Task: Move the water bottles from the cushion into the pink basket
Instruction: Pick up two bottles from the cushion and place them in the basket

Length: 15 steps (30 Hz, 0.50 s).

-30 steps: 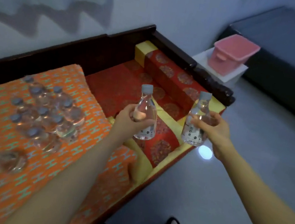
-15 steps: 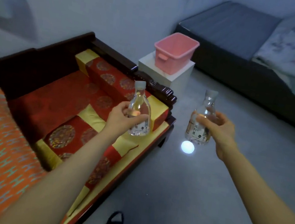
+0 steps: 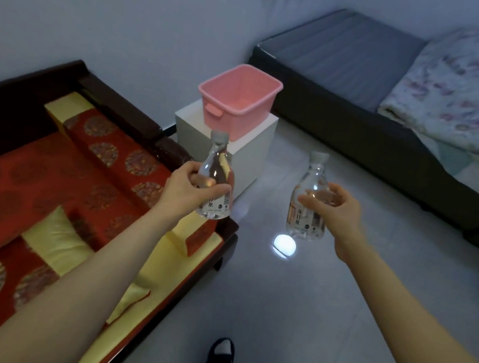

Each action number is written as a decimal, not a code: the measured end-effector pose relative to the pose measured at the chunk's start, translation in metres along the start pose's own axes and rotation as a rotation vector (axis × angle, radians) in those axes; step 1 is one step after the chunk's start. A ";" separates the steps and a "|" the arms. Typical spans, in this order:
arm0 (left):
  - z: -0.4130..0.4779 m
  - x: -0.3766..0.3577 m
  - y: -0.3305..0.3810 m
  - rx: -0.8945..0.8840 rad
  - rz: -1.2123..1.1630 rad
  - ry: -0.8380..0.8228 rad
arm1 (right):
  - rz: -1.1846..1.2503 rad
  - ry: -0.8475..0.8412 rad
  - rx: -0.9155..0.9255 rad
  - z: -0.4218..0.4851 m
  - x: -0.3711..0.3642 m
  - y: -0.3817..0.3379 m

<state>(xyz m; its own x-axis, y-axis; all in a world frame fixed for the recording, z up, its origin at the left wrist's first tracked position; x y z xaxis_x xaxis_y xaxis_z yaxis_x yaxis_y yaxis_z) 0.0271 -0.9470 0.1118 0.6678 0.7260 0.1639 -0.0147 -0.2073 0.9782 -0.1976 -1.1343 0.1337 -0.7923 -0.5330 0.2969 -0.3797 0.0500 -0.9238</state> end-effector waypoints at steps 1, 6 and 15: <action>0.011 -0.006 0.002 -0.002 -0.012 0.011 | -0.011 -0.007 0.003 0.014 0.005 -0.003; 0.077 -0.052 0.024 0.016 0.027 0.041 | -0.015 -0.015 -0.009 0.091 0.052 -0.021; 0.198 -0.139 0.061 0.007 0.023 0.138 | -0.024 -0.065 0.051 0.255 0.126 -0.056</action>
<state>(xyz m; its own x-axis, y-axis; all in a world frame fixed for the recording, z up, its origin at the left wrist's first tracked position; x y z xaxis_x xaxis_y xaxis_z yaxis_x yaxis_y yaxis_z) 0.0802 -1.1904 0.1238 0.5589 0.8039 0.2032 -0.0232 -0.2298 0.9730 -0.1544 -1.4190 0.1608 -0.7500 -0.5871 0.3047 -0.3726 -0.0056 -0.9280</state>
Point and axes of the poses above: each hand's wrist, its own z-axis towards the middle knuckle, its own x-axis out of the back of the hand, y = z × x, the point moved 5 cm from there along z, towards the middle knuckle, and after that the axes turned 5 degrees about -z, right-handed, at the moved point
